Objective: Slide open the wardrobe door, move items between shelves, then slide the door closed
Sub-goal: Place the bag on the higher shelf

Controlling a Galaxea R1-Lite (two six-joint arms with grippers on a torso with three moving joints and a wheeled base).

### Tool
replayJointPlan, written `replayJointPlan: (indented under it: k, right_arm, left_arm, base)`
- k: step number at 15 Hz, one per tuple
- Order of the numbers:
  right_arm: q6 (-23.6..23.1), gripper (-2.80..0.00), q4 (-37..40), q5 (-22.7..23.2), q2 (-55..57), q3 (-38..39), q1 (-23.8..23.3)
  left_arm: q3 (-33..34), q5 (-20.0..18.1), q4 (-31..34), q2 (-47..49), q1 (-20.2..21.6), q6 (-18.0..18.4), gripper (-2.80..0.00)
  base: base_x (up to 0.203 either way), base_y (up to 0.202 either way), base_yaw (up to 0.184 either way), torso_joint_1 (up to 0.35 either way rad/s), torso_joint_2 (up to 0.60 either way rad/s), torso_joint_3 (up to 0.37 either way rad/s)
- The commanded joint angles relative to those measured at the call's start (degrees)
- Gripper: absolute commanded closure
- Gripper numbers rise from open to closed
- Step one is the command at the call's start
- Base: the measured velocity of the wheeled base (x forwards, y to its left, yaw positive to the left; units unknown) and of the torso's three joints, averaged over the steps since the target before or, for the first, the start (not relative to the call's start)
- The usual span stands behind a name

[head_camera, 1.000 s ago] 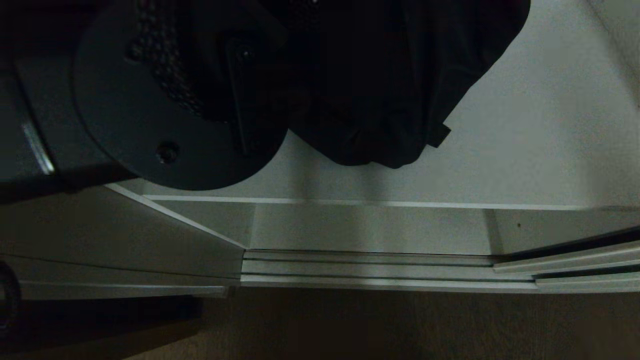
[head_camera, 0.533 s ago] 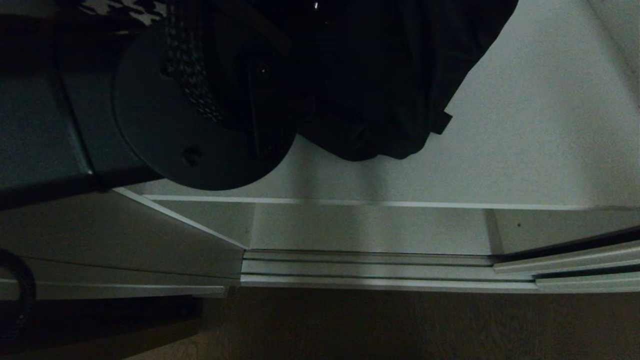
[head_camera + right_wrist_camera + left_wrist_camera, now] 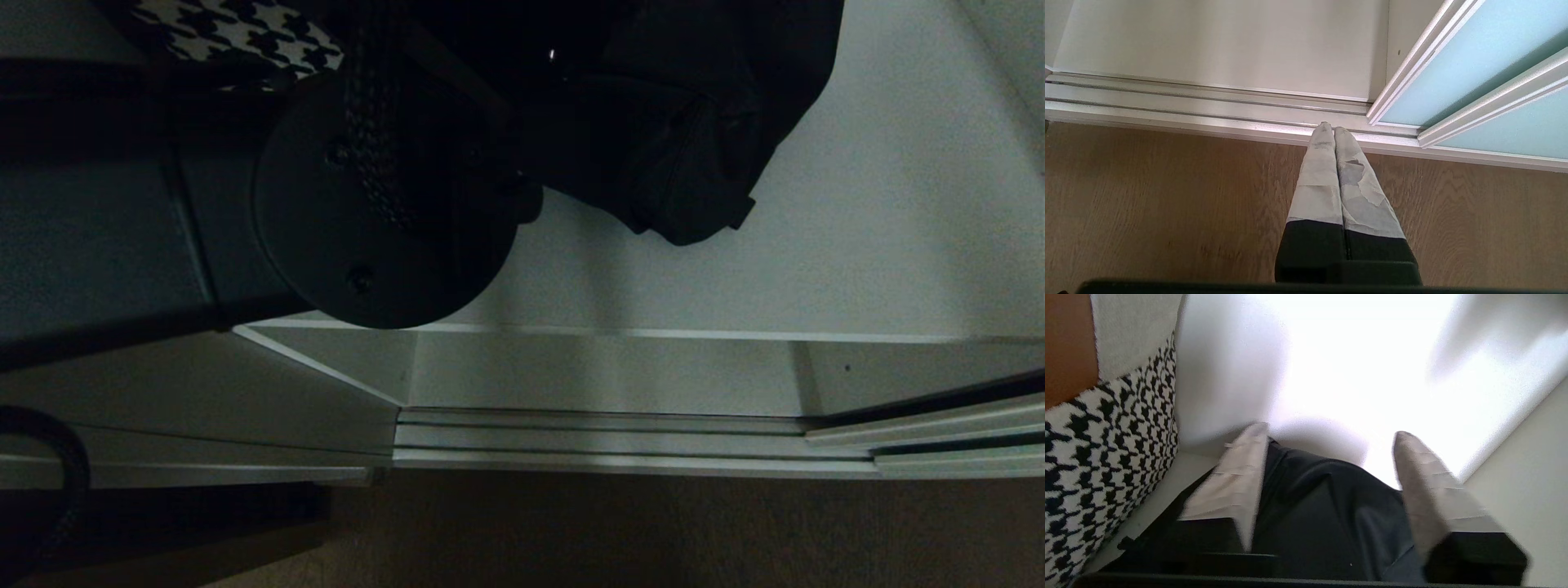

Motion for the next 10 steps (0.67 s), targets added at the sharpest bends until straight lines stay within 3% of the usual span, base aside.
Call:
replayJointPlan:
  k: [1,3,5,8,9,10]
  right_arm:
    - [0.0,0.00,0.0,0.0,-0.2,0.0,0.0]
    - [0.0,0.00,0.0,0.0,-0.2,0.0,0.0]
    - [0.0,0.00,0.0,0.0,-0.2,0.0,0.0]
    - [0.0,0.00,0.0,0.0,-0.2,0.0,0.0]
    - [0.0,0.00,0.0,0.0,-0.2,0.0,0.0]
    - [0.0,0.00,0.0,0.0,-0.2,0.0,0.0]
  left_arm:
    - [0.0,0.2,-0.1,-0.1,0.0,0.1,-2.80]
    - [0.1,0.5,2.7,-1.9,0.0,0.4,-2.80]
    - [0.5,0.7,9.9,-3.4,-0.1,0.2,-2.80]
    - [0.6,0.8,10.6,-3.7,-0.1,0.2,-2.80]
    - [0.6,0.8,10.6,-3.7,-0.1,0.2,0.00]
    - [0.6,0.8,10.6,-3.7,-0.1,0.2,0.00]
  base:
    - [0.000,0.000,0.000,0.000,0.00,0.000]
    - [0.000,0.000,0.000,0.000,0.00,0.000]
    - [0.000,0.000,0.000,0.000,0.00,0.000]
    - [0.000,0.000,0.000,0.000,0.00,0.000]
    - [0.000,0.000,0.000,0.000,0.00,0.000]
    - [0.000,0.000,0.000,0.000,0.00,0.000]
